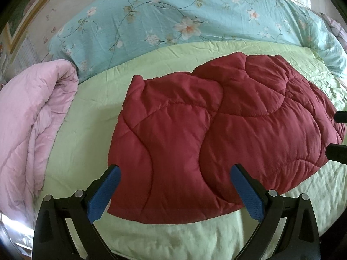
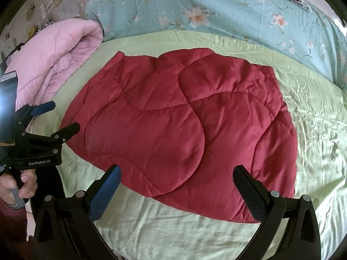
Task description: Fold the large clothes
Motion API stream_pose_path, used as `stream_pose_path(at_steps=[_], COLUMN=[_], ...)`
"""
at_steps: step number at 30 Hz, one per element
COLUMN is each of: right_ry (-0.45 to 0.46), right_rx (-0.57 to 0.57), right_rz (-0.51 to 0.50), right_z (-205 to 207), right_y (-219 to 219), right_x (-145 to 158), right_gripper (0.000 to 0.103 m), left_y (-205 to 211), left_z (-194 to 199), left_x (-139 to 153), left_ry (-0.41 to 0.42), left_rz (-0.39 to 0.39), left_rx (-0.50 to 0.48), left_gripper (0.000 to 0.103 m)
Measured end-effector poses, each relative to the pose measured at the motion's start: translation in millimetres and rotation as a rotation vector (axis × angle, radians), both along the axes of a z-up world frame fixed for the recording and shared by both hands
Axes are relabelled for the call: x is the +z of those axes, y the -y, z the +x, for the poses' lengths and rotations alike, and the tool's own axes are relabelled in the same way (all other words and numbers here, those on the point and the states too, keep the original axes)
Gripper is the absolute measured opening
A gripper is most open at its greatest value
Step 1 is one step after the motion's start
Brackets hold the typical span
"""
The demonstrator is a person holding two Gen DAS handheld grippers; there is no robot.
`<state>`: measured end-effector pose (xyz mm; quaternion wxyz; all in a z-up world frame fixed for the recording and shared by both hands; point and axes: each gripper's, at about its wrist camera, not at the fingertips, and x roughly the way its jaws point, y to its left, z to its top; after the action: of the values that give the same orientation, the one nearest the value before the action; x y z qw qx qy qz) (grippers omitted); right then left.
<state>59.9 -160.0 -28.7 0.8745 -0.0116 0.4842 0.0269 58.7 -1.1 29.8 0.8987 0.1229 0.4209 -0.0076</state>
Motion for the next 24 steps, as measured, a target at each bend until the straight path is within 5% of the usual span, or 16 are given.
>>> stream_pose_path(at_steps=[24], right_ry=[0.016], right_rx=[0.008], right_rz=[-0.013], right_z=[2.1], right_y=[2.5], right_x=[8.7], right_gripper=[0.103], left_y=[-2.7], left_z=[3.9], left_x=[4.3], left_ry=[0.012], left_rz=[0.007], left_rx=[-0.006], left_gripper=[0.102])
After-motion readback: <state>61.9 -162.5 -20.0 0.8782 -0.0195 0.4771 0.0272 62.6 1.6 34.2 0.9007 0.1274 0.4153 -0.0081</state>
